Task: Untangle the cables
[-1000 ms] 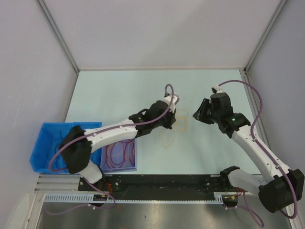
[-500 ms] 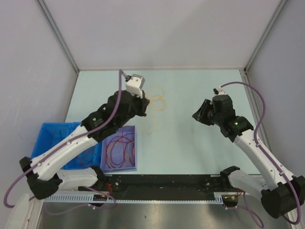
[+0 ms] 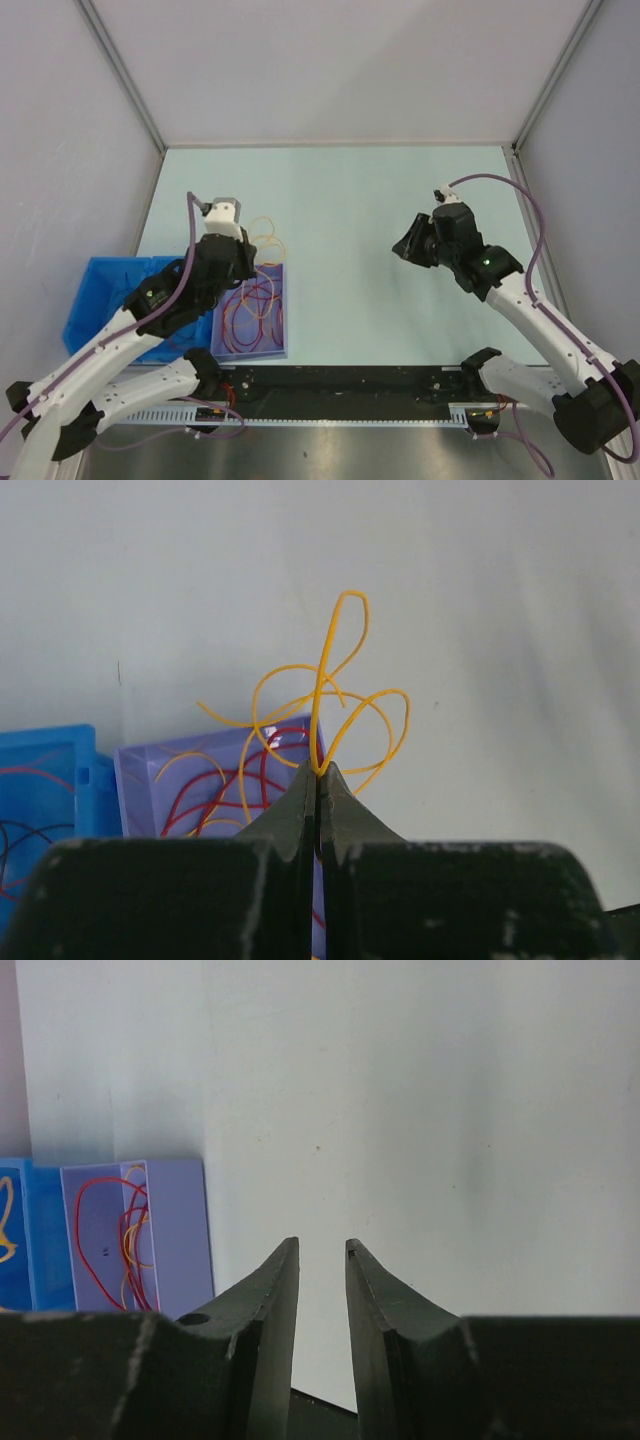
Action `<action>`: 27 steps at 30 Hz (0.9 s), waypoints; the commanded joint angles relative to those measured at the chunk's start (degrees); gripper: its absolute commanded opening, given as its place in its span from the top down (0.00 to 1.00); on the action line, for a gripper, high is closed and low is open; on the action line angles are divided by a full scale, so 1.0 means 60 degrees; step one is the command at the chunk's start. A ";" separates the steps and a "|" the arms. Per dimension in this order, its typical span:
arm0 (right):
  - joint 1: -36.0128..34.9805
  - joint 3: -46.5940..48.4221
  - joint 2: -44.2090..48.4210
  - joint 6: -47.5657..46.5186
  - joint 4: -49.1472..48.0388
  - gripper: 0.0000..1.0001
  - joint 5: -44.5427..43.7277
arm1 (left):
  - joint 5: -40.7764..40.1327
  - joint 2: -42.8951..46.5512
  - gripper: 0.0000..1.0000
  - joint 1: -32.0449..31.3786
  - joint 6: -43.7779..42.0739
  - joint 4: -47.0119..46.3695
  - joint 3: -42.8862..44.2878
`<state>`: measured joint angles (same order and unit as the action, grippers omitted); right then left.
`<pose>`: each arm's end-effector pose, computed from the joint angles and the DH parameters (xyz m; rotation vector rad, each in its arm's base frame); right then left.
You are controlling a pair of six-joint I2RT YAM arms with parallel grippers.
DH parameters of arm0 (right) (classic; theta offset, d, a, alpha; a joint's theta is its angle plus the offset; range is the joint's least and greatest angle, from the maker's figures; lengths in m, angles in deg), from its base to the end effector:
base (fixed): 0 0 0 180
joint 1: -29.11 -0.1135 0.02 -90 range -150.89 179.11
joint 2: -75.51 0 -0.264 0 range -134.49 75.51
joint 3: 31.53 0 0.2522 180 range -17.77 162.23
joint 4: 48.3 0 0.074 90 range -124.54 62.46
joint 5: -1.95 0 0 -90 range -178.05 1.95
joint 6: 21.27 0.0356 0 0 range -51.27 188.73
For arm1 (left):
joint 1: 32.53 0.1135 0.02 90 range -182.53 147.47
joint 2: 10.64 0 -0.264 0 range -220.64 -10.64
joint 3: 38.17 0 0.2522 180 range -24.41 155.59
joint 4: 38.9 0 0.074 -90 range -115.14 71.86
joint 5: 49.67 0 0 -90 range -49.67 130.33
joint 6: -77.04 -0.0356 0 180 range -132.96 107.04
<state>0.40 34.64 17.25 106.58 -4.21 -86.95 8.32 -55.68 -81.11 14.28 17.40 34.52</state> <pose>0.1921 0.1060 0.3080 0.1709 2.2774 0.6544 0.1123 -0.0987 0.3674 0.0354 1.9994 -0.2723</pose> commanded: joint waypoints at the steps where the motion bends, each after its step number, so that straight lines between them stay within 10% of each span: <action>1: -0.0356 0.0011 -0.0178 0.0240 -0.0499 0.71 -0.0184 | 0.0106 0.0050 1.00 0.0040 0.1039 0.0321 -0.0651; 27: -0.0459 -0.0223 -0.0046 0.0006 -0.0162 0.73 -0.0682 | 0.1247 -0.1313 1.00 0.1575 0.4086 0.0337 -0.3725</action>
<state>-2.22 33.39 16.53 107.28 -4.30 -90.40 11.16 -64.49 -76.45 33.52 22.26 18.22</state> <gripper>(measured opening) 0.272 0.011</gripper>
